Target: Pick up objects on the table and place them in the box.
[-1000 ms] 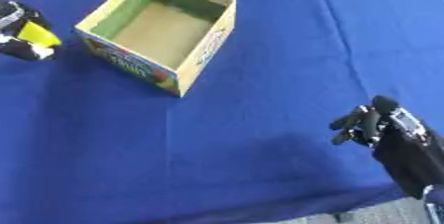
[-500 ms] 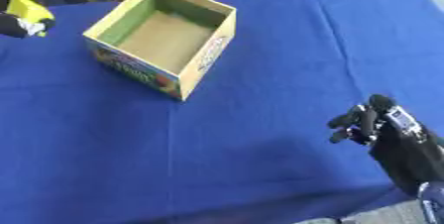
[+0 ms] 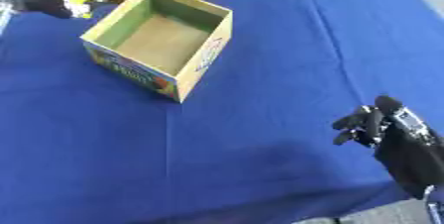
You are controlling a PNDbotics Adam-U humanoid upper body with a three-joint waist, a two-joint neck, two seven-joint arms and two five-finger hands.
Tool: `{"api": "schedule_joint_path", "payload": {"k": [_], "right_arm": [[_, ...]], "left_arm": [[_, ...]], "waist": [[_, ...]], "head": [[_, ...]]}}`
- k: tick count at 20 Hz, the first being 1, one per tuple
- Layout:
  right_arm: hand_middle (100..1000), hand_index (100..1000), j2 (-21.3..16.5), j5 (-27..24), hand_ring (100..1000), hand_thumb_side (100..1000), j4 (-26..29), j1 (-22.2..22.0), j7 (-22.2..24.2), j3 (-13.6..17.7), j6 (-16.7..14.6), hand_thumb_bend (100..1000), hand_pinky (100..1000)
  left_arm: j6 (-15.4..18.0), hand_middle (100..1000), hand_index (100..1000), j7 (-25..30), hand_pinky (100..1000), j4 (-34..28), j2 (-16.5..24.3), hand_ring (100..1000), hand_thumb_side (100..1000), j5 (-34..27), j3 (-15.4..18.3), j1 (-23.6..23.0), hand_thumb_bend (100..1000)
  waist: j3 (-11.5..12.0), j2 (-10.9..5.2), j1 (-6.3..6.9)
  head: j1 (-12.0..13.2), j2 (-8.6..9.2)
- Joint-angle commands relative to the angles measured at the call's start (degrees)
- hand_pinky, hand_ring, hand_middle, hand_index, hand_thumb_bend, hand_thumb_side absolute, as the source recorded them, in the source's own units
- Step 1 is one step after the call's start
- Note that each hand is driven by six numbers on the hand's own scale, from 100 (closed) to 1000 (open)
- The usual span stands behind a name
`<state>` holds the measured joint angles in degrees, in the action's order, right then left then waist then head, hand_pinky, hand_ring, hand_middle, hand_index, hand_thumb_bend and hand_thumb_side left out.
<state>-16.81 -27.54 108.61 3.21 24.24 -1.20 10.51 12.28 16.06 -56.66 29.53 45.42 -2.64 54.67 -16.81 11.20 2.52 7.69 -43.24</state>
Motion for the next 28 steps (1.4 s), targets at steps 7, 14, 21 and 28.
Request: {"api": "schedule_joint_path", "payload": {"k": [7,14,21,28], "right_arm": [[475,386,-1.1,-0.4,649,666,0.5,1.1,0.3,-0.3,0.6,100,558],[475,386,-0.5,0.0,648,666,0.5,1.7,0.6,-0.6,0.9,100,557],[475,387,-0.4,0.0,648,666,0.4,1.6,0.5,-0.5,0.9,100,557],[475,388,-0.1,-0.2,647,667,0.3,1.2,0.1,-0.1,0.9,100,556]], "left_arm": [[0.3,407,674,-6.5,555,3.6,-2.9,511,290,6.2,-0.1,1.4,348],[0.7,469,728,-11.9,598,6.1,-9.2,567,370,8.1,-1.4,-0.4,412],[2.4,689,834,-12.5,709,6.7,-10.9,763,752,7.9,-2.5,-2.0,695],[3.5,787,865,-16.1,832,0.9,-11.5,894,892,2.8,-2.0,-4.3,887]], "waist": [[-1.1,-0.34,0.14],[-1.9,0.56,0.34],[-1.6,0.46,0.17],[0.0,-0.12,-0.38]], "head": [[1.2,0.76],[2.0,0.92],[2.0,0.77],[0.7,0.22]]}}
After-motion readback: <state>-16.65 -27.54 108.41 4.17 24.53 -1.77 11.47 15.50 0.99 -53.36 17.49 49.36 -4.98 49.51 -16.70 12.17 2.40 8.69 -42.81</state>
